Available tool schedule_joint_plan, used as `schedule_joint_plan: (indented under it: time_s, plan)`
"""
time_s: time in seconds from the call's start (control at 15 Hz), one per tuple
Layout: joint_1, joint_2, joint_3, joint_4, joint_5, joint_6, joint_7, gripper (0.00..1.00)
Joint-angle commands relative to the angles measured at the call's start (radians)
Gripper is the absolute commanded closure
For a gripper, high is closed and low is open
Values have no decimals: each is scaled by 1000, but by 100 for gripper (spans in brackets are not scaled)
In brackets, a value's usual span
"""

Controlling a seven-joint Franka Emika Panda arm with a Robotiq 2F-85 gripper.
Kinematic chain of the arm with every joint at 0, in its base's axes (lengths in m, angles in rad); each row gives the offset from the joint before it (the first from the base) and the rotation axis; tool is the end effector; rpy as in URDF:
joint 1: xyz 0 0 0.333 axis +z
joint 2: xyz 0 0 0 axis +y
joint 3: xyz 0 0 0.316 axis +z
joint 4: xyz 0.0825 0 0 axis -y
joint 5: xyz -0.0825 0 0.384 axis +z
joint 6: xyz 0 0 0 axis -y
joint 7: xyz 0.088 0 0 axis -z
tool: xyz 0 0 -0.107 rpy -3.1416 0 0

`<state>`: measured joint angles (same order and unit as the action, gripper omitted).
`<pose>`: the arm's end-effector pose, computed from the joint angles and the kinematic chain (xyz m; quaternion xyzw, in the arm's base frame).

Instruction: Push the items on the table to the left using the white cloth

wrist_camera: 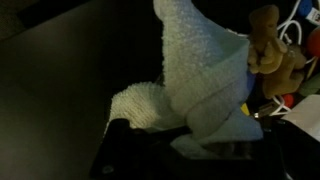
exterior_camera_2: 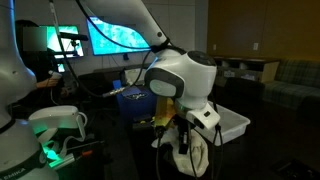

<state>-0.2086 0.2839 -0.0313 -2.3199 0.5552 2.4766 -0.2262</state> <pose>0.4935 -0.1229 0.2082 -0.9590 0.2322 0.0237 0.1606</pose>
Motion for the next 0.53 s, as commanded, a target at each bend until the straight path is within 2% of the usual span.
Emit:
schedule_joint_plan:
  time_s: [0.0,0.2,0.47]
  plan:
    - [14,112,-20,32,-76,77,29,100]
    - [34,233,-30,52,-177,188,89,100]
    - [102,399,-81,116,-333,306,241,100]
